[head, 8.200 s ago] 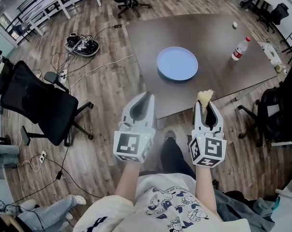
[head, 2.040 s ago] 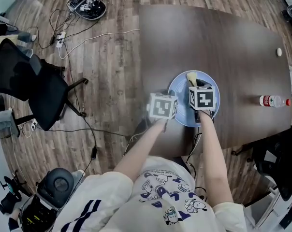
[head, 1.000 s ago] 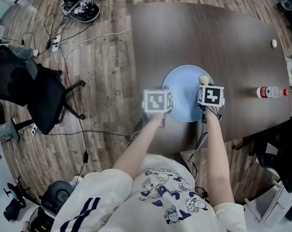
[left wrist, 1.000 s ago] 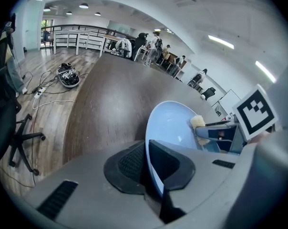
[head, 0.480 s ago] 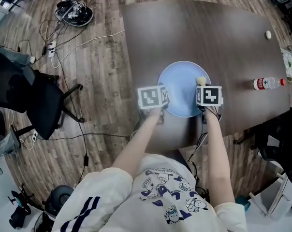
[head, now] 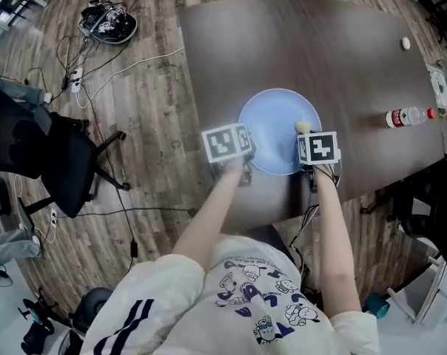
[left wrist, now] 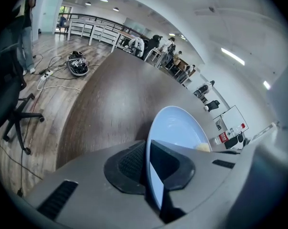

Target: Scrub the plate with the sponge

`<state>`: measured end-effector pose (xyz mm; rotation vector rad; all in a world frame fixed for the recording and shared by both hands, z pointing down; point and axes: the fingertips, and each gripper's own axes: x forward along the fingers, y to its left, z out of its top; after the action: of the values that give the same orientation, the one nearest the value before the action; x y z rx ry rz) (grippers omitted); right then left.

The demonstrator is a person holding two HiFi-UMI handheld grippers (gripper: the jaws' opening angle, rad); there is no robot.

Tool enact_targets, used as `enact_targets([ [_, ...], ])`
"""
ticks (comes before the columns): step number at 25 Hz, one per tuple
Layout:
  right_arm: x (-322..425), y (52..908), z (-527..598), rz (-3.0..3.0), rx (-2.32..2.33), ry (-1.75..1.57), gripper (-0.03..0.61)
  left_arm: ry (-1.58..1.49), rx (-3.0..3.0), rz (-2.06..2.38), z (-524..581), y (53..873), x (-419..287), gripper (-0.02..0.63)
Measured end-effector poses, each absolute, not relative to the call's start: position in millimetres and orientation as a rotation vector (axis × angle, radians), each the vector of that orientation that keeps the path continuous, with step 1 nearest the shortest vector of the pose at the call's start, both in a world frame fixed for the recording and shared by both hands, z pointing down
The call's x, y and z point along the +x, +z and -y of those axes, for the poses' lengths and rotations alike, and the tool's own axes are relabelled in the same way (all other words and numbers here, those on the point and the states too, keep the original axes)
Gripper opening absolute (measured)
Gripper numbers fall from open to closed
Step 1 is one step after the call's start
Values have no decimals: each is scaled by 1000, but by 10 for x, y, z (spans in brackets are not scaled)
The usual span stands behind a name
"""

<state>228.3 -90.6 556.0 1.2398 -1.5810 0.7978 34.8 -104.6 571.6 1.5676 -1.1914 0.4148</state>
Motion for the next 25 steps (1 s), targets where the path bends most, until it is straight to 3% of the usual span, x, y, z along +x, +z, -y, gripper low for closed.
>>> enact_targets([
  [19, 1856, 5620, 362, 1578, 1026, 917, 120, 405, 1572, 1194, 1062, 5726, 378, 32],
  [25, 1558, 5601, 230, 1641, 951, 1101, 120, 401, 1569, 1180, 1055, 5724, 369, 32],
])
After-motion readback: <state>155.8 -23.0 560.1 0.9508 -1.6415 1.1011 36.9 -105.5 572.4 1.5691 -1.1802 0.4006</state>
